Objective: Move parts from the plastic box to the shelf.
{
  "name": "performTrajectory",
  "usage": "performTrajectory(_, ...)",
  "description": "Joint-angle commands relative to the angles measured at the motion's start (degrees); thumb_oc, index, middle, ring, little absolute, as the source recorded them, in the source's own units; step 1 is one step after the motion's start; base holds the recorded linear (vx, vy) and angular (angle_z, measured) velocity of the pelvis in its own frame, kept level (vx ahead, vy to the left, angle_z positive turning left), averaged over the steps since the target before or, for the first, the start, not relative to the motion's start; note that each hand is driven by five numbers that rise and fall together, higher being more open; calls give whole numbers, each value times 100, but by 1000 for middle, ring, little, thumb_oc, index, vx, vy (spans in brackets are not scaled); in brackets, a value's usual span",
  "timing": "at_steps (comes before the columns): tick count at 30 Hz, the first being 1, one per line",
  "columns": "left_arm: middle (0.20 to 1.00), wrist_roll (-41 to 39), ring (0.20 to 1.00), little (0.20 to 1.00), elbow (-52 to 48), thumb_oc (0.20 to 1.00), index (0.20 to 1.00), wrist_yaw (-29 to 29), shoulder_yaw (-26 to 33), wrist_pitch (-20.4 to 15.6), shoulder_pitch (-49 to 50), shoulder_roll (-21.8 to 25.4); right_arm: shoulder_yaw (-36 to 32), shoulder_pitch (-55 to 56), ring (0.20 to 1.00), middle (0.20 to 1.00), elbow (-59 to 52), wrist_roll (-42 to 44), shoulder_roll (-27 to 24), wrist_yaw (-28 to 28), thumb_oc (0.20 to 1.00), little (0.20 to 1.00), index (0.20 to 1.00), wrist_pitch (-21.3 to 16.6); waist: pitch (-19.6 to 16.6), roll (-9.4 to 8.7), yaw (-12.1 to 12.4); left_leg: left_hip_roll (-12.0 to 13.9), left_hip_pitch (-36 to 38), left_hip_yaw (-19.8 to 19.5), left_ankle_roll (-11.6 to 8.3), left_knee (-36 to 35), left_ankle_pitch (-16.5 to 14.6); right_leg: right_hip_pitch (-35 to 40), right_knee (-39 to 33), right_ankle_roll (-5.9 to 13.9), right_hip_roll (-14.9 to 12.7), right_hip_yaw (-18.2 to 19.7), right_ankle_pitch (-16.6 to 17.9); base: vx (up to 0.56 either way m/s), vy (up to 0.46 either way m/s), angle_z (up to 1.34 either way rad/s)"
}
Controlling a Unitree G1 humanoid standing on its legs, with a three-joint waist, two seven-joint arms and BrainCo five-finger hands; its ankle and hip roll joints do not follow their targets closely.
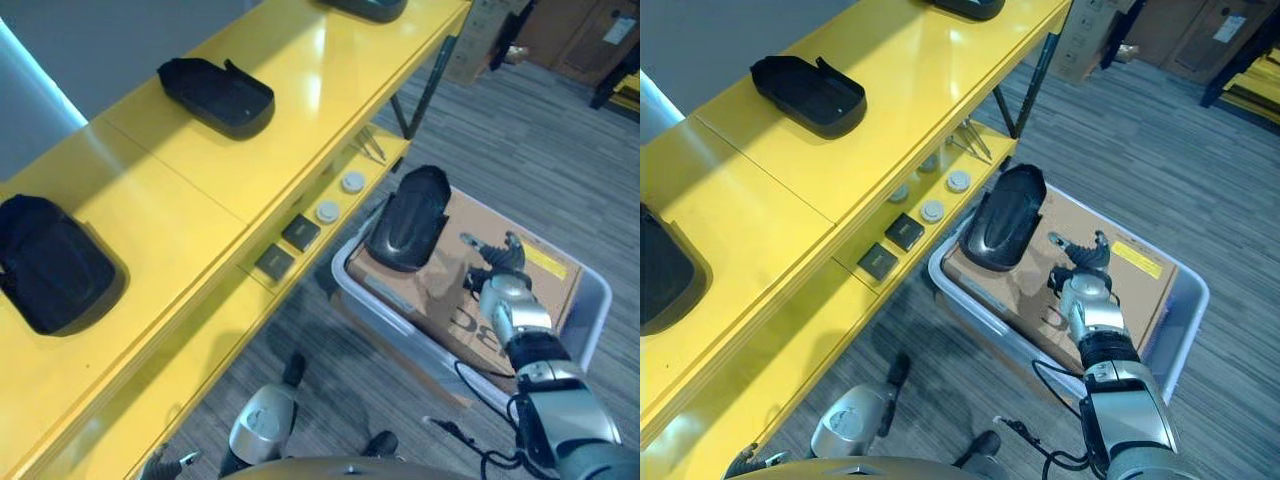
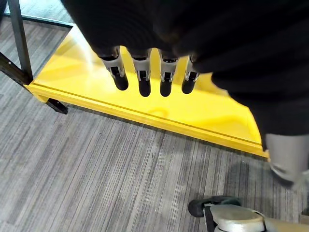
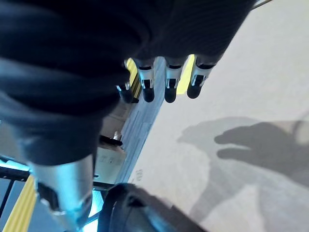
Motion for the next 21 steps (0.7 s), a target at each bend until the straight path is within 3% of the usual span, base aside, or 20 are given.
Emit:
performTrajectory(1, 1000, -110, 1000, 1000, -10, 1000, 1000, 59, -259, -31, 125, 20, 236, -170, 1000, 1000, -163, -253, -384, -315, 1000, 1000, 1000, -53, -102, 29, 99, 197, -3, -190, -30, -75, -391, -329, 470, 224, -278, 290, -239, -33, 20, 9)
performTrajectory(8, 1000, -200, 1000, 1000, 8, 1000, 1000, -3, -353, -49, 18, 46, 424, -458, 1000, 1000, 419, -398, -556, -305, 1000, 1000, 1000, 11, 31, 34, 183, 154, -233, -285, -28, 53, -367, -498, 565, 210, -317, 261, -229, -40, 20, 7)
performTrajectory(21, 1000, -583, 1000, 1000, -56, 1000, 1000, -76, -590, -234, -240, 152, 880, -1079, 1000, 1000, 1447, -229, -893, -377, 1000, 1000, 1000, -383, 405, 129, 332, 28, -779, -441, -36, 325, -440, -997, 855, 264, -410, 301, -319, -36, 35, 4)
